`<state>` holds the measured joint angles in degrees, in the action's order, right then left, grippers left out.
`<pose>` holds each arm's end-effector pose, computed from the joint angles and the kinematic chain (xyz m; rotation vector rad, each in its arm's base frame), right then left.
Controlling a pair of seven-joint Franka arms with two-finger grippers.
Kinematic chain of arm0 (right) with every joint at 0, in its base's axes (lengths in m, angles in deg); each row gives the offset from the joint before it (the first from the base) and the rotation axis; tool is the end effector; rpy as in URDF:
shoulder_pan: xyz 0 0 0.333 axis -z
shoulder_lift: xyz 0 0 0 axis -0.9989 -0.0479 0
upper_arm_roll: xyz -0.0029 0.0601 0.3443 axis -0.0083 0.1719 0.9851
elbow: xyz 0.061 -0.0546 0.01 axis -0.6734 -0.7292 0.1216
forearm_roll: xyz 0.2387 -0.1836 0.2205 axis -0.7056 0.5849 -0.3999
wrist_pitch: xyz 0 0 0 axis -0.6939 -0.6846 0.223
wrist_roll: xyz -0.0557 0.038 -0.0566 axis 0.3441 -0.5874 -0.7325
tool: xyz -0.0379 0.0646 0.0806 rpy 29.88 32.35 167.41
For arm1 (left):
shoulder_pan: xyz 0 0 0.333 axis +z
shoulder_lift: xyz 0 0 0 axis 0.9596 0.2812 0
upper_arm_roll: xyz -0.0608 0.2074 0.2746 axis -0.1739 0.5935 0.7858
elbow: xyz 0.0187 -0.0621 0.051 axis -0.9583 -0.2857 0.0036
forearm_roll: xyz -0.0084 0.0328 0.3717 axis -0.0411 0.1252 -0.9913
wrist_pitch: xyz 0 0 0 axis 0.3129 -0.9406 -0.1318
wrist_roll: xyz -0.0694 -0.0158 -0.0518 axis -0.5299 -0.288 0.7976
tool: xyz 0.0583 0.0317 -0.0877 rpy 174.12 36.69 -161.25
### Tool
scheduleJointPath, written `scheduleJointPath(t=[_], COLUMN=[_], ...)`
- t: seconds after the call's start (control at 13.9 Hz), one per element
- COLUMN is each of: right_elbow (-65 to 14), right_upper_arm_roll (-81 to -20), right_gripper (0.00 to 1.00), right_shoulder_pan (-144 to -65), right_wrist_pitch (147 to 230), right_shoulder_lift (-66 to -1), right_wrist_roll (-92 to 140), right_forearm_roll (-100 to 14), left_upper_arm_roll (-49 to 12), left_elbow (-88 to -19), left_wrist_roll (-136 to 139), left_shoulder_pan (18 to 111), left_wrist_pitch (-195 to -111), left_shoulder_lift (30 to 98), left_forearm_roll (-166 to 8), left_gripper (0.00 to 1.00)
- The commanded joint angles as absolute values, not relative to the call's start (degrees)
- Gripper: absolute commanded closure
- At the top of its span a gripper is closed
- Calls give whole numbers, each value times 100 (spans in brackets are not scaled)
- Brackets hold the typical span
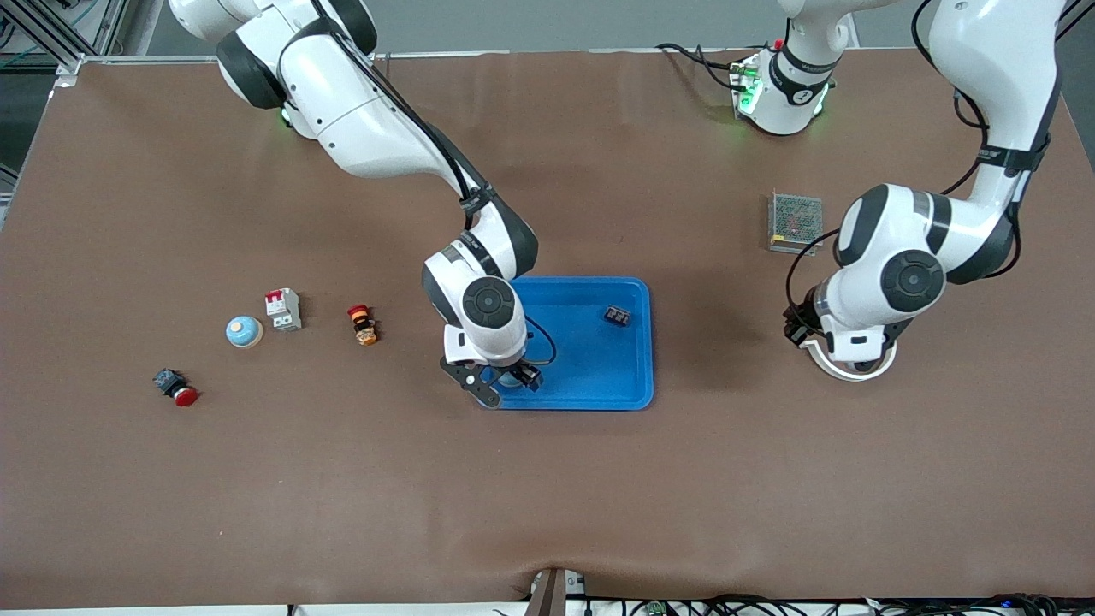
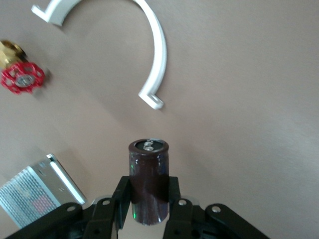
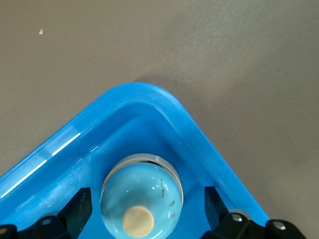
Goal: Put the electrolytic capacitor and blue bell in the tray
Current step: 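Set the bell in the tray while the left gripper carries the capacitor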
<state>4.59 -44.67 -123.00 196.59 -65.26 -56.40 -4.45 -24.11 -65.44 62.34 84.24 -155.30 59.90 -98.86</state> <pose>0.6237 0.4505 0.2178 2.9477 -1.0277 0.0261 0.5781 -0.1101 0.3283 -2.7356 -1.2292 0.2348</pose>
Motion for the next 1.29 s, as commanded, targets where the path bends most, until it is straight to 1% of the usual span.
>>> scheduleJointPath(t=[0.0, 0.36, 0.65, 0.79, 0.93, 1.08, 1.22], right_elbow=[921, 948, 1036, 1036, 1027, 1027, 1010], right_upper_arm_roll=[-4400, -4259, -3908, -3864, -3890, -3942, -3899], right_gripper=[0, 0, 0, 0, 0, 0, 0], right_shoulder_pan=[-12153, -11934, -11451, -11249, -11090, -10993, -10678], right_wrist_pitch=[19037, 18790, 18114, 17754, 17438, 17051, 16953], right_shoulder_lift=[-6607, -6458, -6125, -5923, -5800, -5580, -5334], right_wrist_roll=[-5267, -5186, -4590, -4047, -3074, -2201, -1735], right_forearm_roll=[-338, -444, -444, -444, -409, -374, -417], left_upper_arm_roll=[-2424, -2416, -2424, -2416, -2416, -2416, -2416], left_elbow=[-6059, -5251, -4548, -4319, -4177, -4177, -4168], left_wrist_roll=[6901, 8184, 8774, 9003, 9196, 9355, 9539], left_shoulder_pan=[8054, 7280, 6849, 6577, 6418, 6286, 6216], left_wrist_pitch=[-15390, -15399, -15469, -15522, -15715, -16065, -16452], left_shoulder_lift=[6324, 7018, 7501, 7643, 7748, 7828, 7950], left_forearm_roll=[-9882, -9803, -9759, -9628, -9531, -9443, -9302], left_gripper=[100, 100, 100, 100, 100, 100, 100])
